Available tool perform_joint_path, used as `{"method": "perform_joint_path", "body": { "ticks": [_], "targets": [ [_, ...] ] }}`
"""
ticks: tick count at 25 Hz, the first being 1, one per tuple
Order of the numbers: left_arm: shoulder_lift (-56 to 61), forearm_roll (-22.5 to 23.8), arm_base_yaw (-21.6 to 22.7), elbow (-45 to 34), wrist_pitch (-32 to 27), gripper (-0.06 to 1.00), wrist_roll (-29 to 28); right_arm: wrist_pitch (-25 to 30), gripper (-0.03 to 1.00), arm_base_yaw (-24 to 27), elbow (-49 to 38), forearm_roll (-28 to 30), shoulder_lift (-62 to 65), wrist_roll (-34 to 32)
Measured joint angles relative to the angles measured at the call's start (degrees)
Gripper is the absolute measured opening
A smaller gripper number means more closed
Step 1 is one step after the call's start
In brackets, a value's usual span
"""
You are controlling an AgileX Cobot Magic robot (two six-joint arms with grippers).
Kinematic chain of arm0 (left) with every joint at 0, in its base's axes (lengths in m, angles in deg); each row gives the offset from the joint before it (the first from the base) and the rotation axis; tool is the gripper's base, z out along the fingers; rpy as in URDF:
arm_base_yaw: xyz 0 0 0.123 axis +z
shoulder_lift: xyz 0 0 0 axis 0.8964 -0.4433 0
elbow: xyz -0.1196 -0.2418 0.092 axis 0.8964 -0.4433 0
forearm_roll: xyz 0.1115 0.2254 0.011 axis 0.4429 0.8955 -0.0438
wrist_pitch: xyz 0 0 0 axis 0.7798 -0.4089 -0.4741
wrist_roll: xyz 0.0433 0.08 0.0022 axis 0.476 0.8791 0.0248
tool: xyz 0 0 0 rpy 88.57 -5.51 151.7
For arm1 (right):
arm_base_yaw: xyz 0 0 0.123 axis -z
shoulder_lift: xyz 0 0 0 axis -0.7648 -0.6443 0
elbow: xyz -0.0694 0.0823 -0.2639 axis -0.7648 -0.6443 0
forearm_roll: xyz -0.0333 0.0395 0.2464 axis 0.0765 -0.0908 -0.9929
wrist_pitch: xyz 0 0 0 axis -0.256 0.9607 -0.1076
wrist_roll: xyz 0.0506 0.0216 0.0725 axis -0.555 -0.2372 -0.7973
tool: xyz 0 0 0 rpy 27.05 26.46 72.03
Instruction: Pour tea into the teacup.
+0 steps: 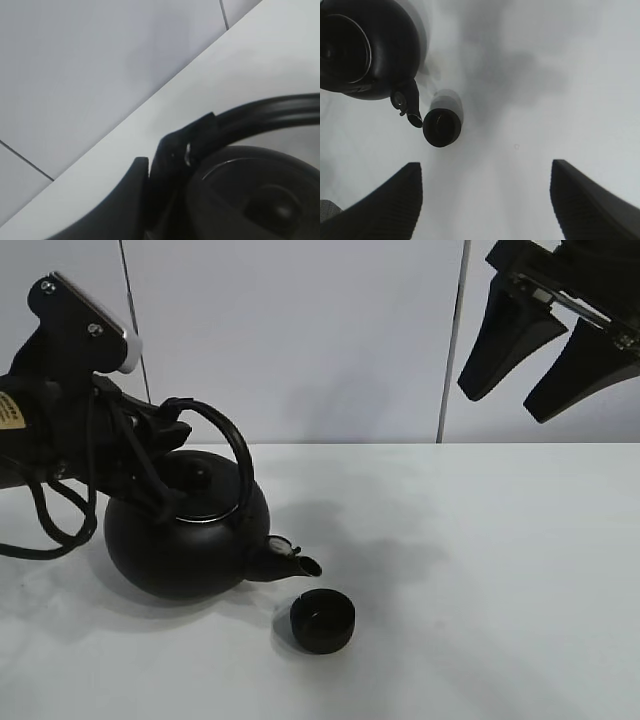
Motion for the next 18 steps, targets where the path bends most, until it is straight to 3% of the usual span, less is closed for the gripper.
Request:
{"method": "perform_joint_path", "body": {
  "ticks": [18],
  "targets": [
    [0.00, -0.05, 0.00, 0.00, 0.00, 0.11, 3.44, 0.00, 0.49, 0.00, 0.00, 0.00, 0.00, 0.00]
  ]
}}
